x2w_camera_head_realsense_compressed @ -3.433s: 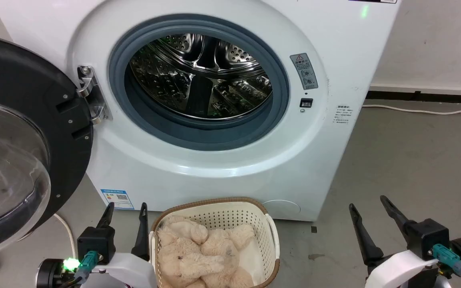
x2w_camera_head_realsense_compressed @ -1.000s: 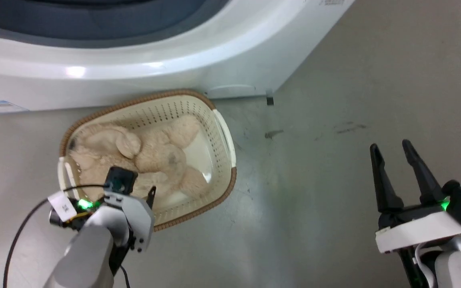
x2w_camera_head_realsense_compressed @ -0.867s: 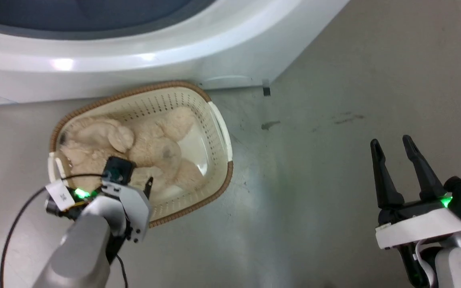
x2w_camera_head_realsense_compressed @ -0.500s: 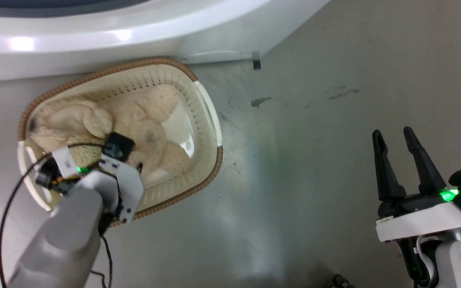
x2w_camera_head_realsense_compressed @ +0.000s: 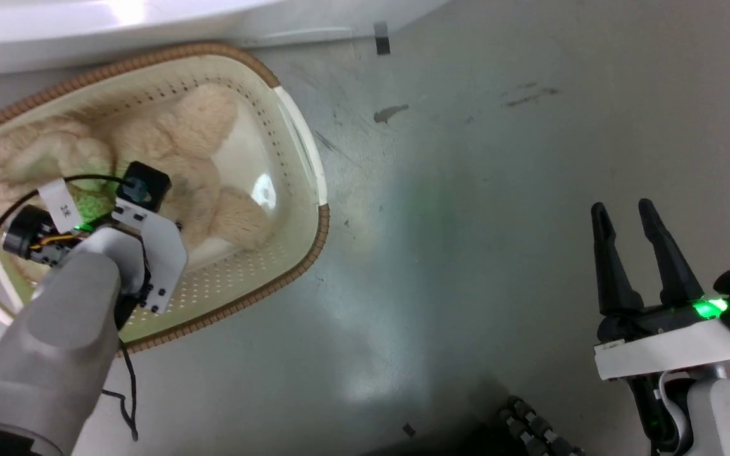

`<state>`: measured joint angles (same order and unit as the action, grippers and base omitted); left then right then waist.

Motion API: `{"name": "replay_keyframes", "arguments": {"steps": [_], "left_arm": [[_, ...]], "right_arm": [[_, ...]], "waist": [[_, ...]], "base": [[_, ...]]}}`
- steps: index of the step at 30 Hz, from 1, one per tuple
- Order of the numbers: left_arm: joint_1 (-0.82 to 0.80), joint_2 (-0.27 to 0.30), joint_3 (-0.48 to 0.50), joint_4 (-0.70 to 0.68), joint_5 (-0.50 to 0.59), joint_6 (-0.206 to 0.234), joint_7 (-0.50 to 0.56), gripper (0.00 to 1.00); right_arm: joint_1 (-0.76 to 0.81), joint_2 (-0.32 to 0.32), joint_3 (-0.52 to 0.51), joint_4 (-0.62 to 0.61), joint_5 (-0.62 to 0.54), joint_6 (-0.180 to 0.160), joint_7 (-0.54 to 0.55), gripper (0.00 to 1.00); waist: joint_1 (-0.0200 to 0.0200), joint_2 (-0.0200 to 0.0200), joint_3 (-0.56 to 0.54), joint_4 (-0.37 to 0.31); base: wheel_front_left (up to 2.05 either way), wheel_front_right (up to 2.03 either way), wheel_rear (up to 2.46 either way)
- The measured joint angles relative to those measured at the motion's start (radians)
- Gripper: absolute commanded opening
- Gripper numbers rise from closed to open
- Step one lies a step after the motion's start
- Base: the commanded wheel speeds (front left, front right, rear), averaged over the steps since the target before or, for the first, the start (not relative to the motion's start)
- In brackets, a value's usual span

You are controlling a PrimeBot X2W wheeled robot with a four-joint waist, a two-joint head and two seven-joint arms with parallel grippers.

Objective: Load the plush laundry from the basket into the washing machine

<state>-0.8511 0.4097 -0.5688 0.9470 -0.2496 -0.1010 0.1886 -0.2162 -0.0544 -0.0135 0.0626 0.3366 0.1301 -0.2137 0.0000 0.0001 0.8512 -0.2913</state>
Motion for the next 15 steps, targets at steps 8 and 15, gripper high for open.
{"name": "replay_keyframes", "arguments": {"steps": [8, 15], "left_arm": [[-0.076, 0.022, -0.052, 0.081, -0.028, -0.007, 0.001, 0.75], [-0.107, 0.045, -0.070, 0.158, -0.076, 0.002, -0.051, 0.00]], "right_arm": [[-0.015, 0.000, -0.002, 0.010, 0.039, 0.000, -0.014, 1.00], [-0.046, 0.001, 0.001, 0.036, 0.064, 0.000, -0.029, 1.00]], "waist": [[0.0000, 0.0000, 0.070, -0.020], [0.0000, 0.0000, 0.102, -0.054]], "base": [[0.00, 0.00, 0.00], [0.00, 0.00, 0.00]]}}
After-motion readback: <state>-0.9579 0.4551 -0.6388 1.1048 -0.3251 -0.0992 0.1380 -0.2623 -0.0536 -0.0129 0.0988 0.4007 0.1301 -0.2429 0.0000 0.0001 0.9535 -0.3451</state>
